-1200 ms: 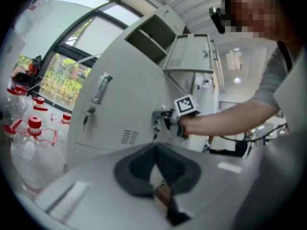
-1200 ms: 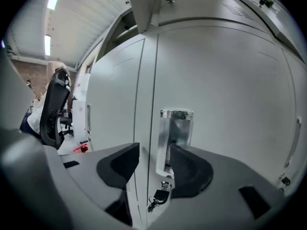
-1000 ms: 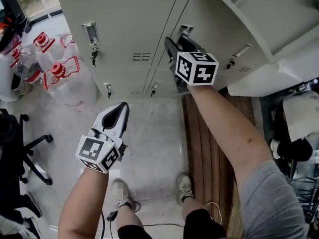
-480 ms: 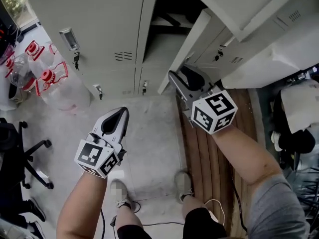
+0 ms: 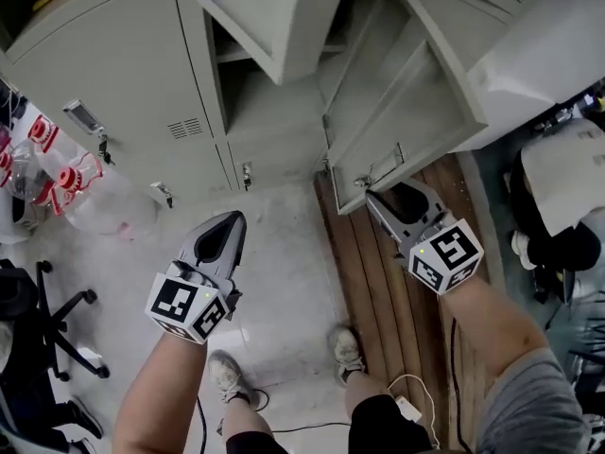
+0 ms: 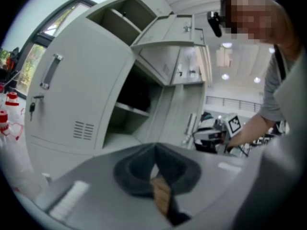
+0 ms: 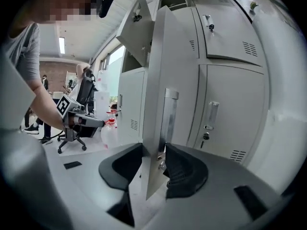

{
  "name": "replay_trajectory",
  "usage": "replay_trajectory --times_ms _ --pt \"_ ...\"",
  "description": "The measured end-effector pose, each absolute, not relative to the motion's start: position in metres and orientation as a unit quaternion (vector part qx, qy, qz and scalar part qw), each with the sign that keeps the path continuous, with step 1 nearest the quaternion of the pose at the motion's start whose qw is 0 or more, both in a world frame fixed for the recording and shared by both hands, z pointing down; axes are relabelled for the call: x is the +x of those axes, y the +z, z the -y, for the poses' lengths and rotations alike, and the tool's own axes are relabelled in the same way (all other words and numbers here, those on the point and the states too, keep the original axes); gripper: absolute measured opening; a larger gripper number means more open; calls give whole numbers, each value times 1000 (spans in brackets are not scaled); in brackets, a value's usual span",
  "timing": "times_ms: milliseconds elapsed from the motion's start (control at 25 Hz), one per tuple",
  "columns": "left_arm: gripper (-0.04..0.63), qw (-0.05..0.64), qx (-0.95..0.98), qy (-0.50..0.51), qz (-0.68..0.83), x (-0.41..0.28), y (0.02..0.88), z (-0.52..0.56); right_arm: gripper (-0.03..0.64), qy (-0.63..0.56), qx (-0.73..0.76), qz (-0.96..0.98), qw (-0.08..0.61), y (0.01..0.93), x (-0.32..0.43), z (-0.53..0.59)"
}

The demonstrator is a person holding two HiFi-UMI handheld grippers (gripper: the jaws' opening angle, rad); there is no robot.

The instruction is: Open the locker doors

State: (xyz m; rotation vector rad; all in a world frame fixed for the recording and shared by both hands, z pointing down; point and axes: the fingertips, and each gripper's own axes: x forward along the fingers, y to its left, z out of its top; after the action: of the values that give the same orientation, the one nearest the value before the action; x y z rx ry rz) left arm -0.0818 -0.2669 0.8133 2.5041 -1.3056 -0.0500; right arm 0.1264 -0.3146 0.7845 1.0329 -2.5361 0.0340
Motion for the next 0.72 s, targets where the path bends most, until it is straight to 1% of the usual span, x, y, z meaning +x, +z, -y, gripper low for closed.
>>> replay_trajectory --times_ms 120,360,560,640,720 --pt "5 158 878 -19 452 -68 810 273 140 11 387 898 208 784 157 318" --pt "5 163 883 -14 441 -49 810 275 94 30 460 863 207 785 222 338" --pt "5 167 880 -17 445 -54 813 275 92 28 497 844 202 785 240 347" --pt "5 170 877 -20 448 -56 816 273 147 44 516 833 193 795 243 340" --pt "5 174 876 -22 450 -58 819 269 164 94 535 820 181 822 243 320"
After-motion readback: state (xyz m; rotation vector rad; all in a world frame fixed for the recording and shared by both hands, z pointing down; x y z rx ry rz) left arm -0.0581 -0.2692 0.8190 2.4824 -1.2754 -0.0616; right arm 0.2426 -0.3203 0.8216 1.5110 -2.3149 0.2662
